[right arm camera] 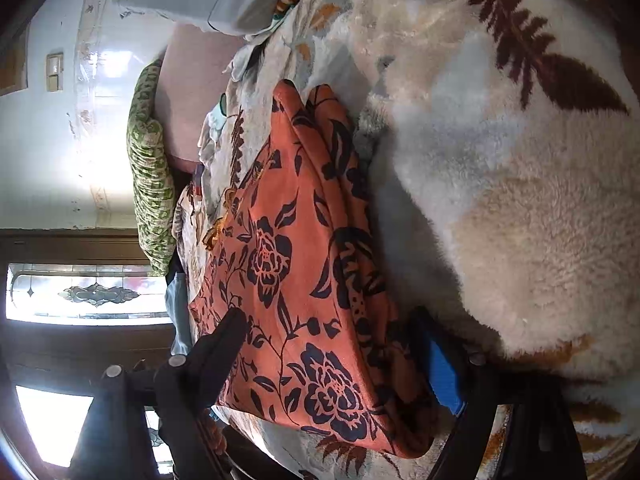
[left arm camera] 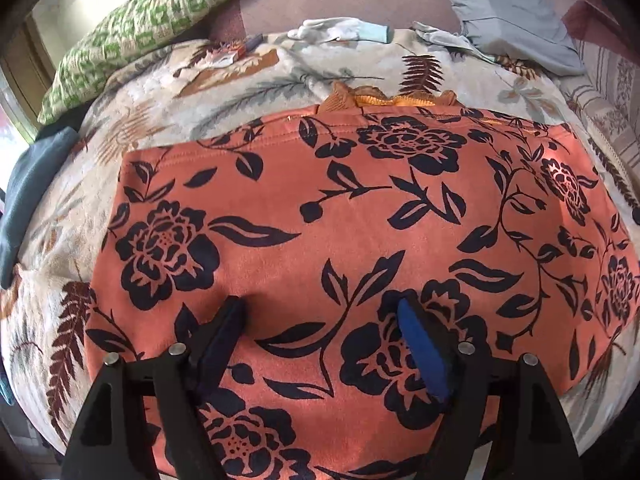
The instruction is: Fold small clothes
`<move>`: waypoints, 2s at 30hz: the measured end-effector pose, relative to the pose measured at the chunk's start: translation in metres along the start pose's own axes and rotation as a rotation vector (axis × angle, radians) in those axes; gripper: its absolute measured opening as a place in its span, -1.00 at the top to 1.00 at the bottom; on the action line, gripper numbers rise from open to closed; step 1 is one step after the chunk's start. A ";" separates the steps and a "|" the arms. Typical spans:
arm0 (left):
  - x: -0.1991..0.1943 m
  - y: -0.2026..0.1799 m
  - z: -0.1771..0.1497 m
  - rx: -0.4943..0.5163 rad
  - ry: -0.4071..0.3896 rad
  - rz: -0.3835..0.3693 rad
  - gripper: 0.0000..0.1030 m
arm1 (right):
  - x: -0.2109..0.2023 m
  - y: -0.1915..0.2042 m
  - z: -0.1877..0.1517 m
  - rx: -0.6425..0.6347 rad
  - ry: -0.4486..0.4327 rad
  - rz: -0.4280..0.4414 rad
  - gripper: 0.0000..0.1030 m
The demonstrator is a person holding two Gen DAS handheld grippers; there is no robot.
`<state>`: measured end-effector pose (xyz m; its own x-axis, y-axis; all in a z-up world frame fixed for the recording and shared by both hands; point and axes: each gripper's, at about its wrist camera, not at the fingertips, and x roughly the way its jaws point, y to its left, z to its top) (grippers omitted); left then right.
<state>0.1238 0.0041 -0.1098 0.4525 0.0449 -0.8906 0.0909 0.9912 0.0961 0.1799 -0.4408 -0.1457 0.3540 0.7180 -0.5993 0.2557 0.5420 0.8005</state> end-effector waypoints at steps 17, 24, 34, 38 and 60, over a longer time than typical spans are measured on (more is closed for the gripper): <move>-0.044 0.015 -0.009 -0.038 -0.077 -0.064 -0.59 | -0.002 0.066 -0.017 -0.197 0.002 -0.202 0.63; -0.129 0.126 -0.041 -0.289 -0.273 -0.048 -0.59 | 0.019 0.215 -0.065 -0.431 -0.021 -0.050 0.64; -0.149 0.251 -0.134 -0.559 -0.240 0.071 -0.59 | 0.225 0.325 -0.185 -0.581 0.285 0.023 0.54; -0.145 0.256 -0.141 -0.567 -0.230 0.042 -0.59 | 0.320 0.288 -0.211 -0.492 0.447 -0.125 0.13; -0.054 0.138 -0.057 -0.270 -0.124 -0.174 -0.59 | 0.193 0.254 -0.054 -0.491 0.100 -0.227 -0.46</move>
<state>0.0609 0.1451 -0.0736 0.5565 -0.1268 -0.8211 -0.0542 0.9806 -0.1882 0.2644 -0.1411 -0.0584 0.2455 0.5840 -0.7737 -0.1423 0.8112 0.5672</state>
